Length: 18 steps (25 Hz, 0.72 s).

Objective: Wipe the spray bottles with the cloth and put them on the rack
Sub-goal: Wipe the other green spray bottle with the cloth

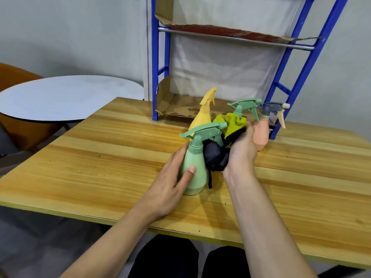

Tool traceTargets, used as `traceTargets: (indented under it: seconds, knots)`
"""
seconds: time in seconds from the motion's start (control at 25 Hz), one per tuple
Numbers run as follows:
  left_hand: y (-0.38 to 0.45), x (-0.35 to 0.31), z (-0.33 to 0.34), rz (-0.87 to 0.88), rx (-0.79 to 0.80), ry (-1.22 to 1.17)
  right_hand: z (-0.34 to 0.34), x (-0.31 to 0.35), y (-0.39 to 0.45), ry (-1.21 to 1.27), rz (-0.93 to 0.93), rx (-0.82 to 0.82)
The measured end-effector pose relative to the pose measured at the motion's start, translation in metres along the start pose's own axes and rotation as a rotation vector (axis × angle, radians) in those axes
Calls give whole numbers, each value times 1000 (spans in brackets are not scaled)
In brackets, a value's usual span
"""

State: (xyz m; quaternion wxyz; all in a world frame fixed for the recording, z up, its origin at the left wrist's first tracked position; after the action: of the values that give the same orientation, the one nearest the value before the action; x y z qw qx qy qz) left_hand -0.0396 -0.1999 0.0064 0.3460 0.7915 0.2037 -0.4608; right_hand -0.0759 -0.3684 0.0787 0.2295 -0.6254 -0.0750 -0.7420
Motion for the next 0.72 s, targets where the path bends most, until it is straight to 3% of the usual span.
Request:
traceTargets:
  seconds: [0.08,0.2,0.32,0.4,0.52,0.6,0.72]
  knots:
    - [-2,0,-1,-6,1,1,1,3,-10,-156,-287,-2]
    - [-1,1,-1,-7,7,0,0,1,-13,-324,-513,-27]
    - [0,4,-2,-17,12,-7,-19,12,-10,-731,-782,-246]
    - [0,5,-2,-21,16,-14,-39,28,-8,-748,-862,-375]
    - [2,7,0,-7,14,-27,-42,58,-18,-690,-1227,-279]
    - [2,9,0,-11,11,-40,-25,69,-33,-860,-1545,-193]
    - [1,13,-1,-21,-17,-35,-3,55,-35,-1171,-1919,92]
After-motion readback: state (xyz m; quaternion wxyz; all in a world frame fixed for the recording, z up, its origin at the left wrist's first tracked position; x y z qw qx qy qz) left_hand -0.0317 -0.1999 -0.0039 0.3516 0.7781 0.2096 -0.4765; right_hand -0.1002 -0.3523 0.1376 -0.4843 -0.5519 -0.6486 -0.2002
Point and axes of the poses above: each hand's wrist, its own y-axis towards the middle knuckle, its own z-axis out of the palm, x = y × z, the point moved 1 cm from there along y, towards the middle knuckle, and after that the axes turned 11 degrees about -y, right-handed, at the moved point
